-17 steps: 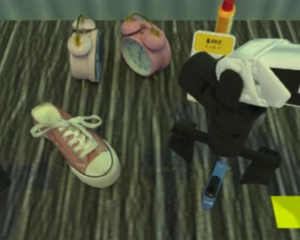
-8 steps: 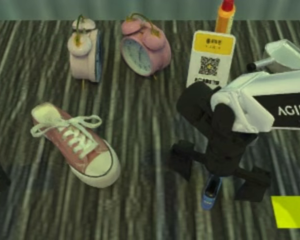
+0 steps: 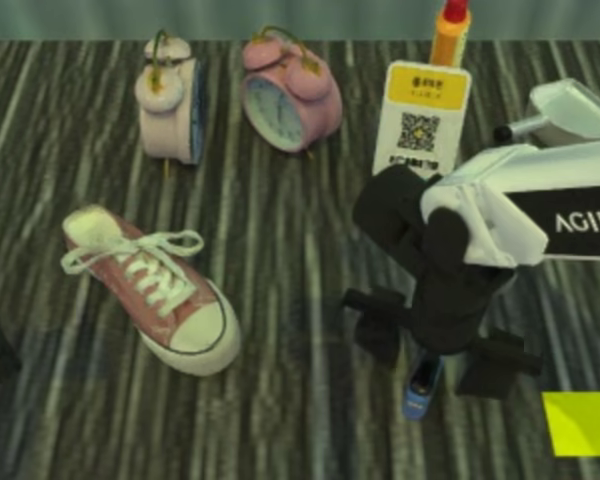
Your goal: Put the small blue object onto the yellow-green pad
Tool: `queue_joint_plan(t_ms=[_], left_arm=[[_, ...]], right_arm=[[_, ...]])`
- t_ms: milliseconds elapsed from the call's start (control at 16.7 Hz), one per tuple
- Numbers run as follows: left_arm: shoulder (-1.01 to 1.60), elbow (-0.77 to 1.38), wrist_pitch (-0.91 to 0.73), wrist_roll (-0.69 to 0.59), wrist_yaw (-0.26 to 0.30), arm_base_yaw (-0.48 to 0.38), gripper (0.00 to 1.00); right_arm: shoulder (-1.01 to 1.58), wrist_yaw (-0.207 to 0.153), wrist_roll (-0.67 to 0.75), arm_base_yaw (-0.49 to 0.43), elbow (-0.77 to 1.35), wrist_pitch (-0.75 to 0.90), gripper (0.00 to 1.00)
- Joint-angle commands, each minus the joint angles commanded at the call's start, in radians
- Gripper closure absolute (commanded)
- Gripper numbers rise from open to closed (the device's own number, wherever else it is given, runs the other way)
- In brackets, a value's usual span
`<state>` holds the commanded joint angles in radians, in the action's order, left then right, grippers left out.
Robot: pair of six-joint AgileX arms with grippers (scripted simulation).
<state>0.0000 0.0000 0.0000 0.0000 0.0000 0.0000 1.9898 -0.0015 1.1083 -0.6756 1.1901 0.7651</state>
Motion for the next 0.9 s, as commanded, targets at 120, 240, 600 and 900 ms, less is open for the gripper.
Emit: queue_joint_plan(t_ms=[120,240,600,900], left_arm=[[0.0,0.0,0.0,0.0,0.0,0.0,0.0],[0.0,0.0,0.0,0.0,0.0,0.0,0.0],[0.0,0.0,0.0,0.0,0.0,0.0,0.0],[0.0,0.0,0.0,0.0,0.0,0.0,0.0]], right_arm=[[0.0,0.0,0.0,0.0,0.0,0.0,0.68],[0.0,0.0,0.0,0.0,0.0,0.0,0.83],[0.0,0.0,0.0,0.0,0.0,0.0,1.0],[-0.004,0.003,-0.003,0.002,-0.001,0.005,1.0]])
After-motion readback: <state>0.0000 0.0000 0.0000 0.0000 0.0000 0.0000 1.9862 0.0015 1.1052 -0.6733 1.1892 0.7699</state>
